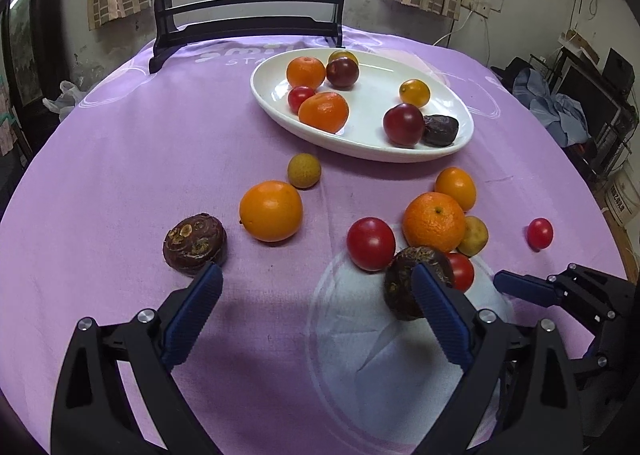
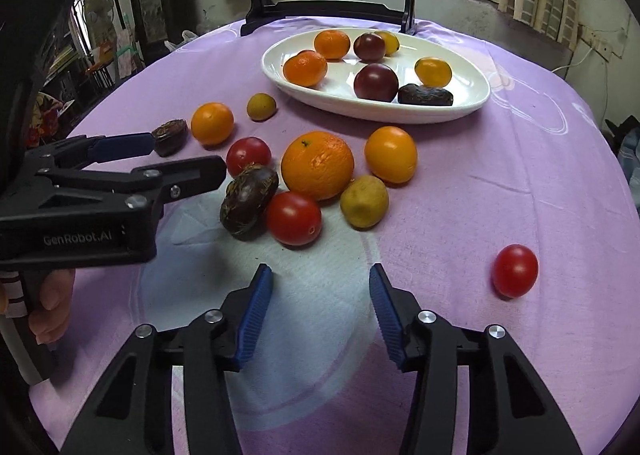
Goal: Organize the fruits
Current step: 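Move both open tools back toward the fruit pile, then grasp a red tomato with the right tool while the left tool grasps a brown passion fruit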
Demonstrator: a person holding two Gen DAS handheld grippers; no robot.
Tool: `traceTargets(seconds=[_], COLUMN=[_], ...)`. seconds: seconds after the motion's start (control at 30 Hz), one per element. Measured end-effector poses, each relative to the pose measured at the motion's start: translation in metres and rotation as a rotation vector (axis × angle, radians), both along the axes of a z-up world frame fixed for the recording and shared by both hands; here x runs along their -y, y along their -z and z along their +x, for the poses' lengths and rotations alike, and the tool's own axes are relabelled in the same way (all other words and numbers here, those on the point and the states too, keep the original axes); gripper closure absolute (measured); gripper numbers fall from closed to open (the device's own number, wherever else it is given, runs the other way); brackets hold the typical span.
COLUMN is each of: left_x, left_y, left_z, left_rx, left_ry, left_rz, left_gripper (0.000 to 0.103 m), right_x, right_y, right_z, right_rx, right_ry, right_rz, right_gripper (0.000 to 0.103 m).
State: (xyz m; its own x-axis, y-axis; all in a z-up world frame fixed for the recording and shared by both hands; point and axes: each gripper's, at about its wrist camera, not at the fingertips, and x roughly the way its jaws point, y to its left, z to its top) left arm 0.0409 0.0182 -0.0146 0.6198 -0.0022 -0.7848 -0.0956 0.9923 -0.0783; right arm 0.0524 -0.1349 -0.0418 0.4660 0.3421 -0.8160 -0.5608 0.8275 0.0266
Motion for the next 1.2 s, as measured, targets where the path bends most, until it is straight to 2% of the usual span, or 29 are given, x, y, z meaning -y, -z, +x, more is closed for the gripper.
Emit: traceTargets(seconds=[0.2, 0.33, 0.4, 0.47, 0.5, 0.63, 0.77, 0.93, 1.13, 1.2], left_x=[-0.003, -0.01, -0.013, -0.016, -0.016, -0.012, -0.008, 0.006, 0.021, 0.023], left_y=[0.004, 0.004, 0.004, 0.005, 0.005, 0.008, 0.007, 0.007, 0.01, 0.013], left_z=[0.003, 0.004, 0.004, 0.005, 0.005, 0.005, 0.003, 0.001, 0.001, 0.003], left_rx=[-0.036, -0.04, -0.042, -0.048, -0.052, -0.059, -0.056, -0.049, -0.036, -0.043], left_ry=[0.011, -0.007, -0.016, -0.023, -0.021, -0.006, 0.015, 0.07, 0.117, 0.126], left_rz=[-0.027, -0.049, -0.056, -0.071, -0.077, -0.071, -0.098, -0.079, -0.008, -0.007], left_gripper=[0.01, 0.01, 0.01, 0.01, 0.01, 0.01, 0.009, 0.009, 0.01, 0.017], right_x=[-0.015, -0.031, -0.036, -0.035, -0.034, -0.022, 0.001, 0.019, 0.036, 0.039], right_y=[0.001, 0.0, 0.0, 0.0, 0.0, -0.006, -0.013, -0.011, -0.015, -0.016], right_z=[0.008, 0.018, 0.023, 0.023, 0.023, 0.023, 0.022, 0.02, 0.021, 0.021], right_rx=[0.015, 0.021, 0.021, 0.027, 0.036, 0.022, 0.013, -0.001, 0.0, 0.001], right_ry=[-0.017, -0.043, -0.05, -0.044, -0.045, -0.025, 0.032, 0.07, 0.102, 0.105], right_rz=[-0.028, -0.037, -0.026, -0.015, -0.011, 0.029, 0.073, 0.074, 0.108, 0.115], right_gripper=[0.053, 0.062, 0.064, 0.066, 0.073, 0.073, 0.073, 0.073, 0.073, 0.073])
